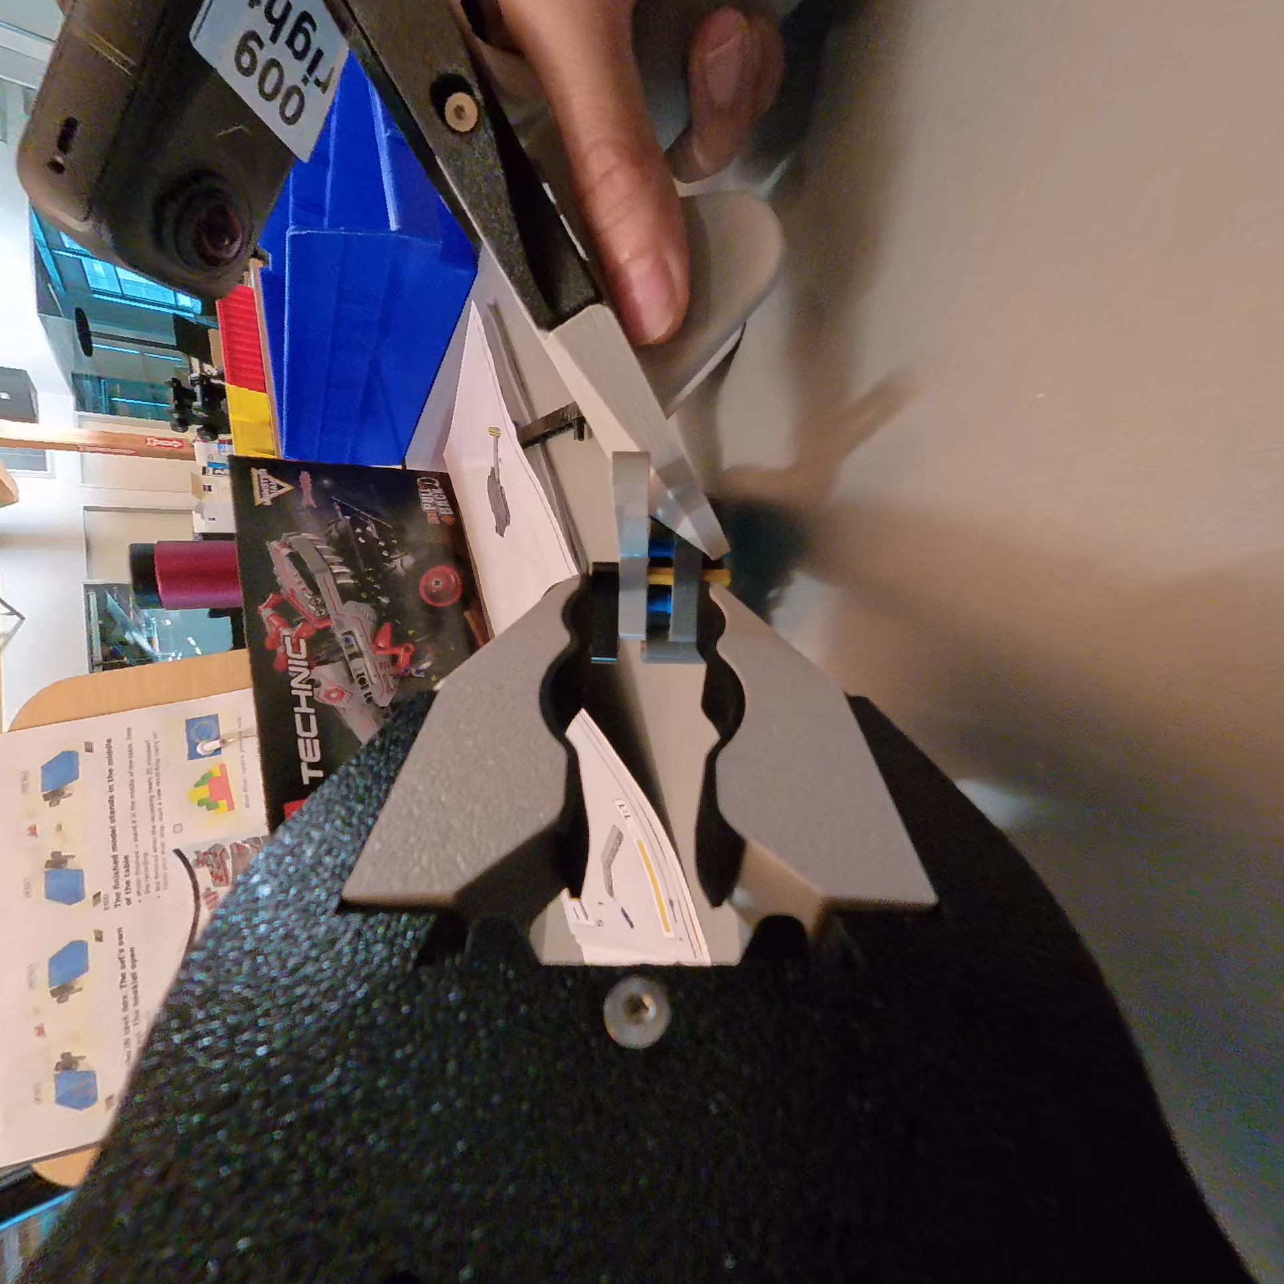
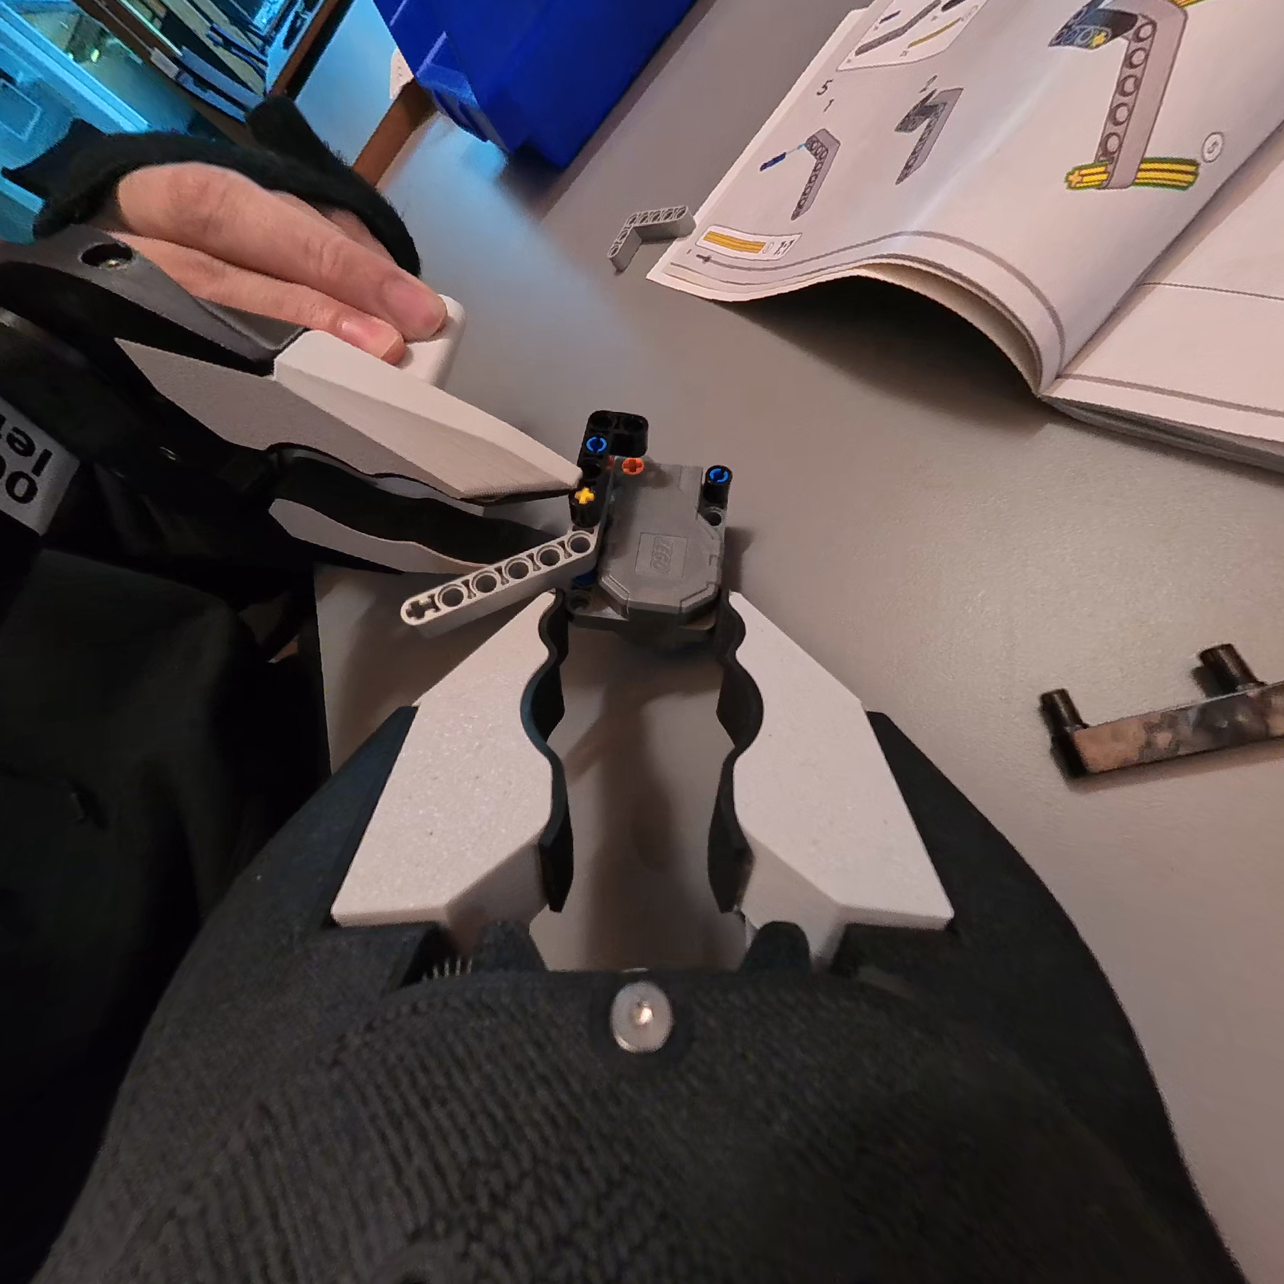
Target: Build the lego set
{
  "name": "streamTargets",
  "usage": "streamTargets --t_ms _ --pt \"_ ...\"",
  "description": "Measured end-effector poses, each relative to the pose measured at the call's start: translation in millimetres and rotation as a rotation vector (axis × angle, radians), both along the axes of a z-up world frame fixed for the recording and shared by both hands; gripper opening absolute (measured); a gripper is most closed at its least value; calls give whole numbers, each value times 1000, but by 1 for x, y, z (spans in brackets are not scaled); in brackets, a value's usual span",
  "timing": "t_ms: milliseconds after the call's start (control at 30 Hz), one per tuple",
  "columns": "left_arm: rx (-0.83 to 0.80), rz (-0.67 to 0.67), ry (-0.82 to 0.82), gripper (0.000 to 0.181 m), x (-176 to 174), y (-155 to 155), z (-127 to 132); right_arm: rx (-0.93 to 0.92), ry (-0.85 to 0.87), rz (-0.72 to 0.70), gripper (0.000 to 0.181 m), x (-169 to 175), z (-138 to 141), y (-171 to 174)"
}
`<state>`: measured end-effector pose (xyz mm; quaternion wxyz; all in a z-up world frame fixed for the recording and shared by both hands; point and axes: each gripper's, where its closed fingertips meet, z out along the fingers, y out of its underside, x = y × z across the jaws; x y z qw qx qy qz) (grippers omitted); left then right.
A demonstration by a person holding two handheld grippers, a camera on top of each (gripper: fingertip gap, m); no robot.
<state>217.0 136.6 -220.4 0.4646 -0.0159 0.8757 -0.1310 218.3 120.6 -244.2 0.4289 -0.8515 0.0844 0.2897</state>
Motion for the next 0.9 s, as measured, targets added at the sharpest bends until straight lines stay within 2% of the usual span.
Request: streamTargets --t_ms 33,267,600,733,900 --pt "-8 5 2 27 1 0 0 0 3 -3 40 0 0 0" --pt "-88 20 -65 27 1 2 6 27 107 -10 40 2 5 1" --pt "-107 39 -39 23 -7 10 0 29 101 0 40 0 6 1" --pt "-125 67 -77 22 -3 15 6 29 105 5 41 -1 6 1" --pt "-148 69 -78 34 1 14 5 30 126 23 41 -3 6 1"
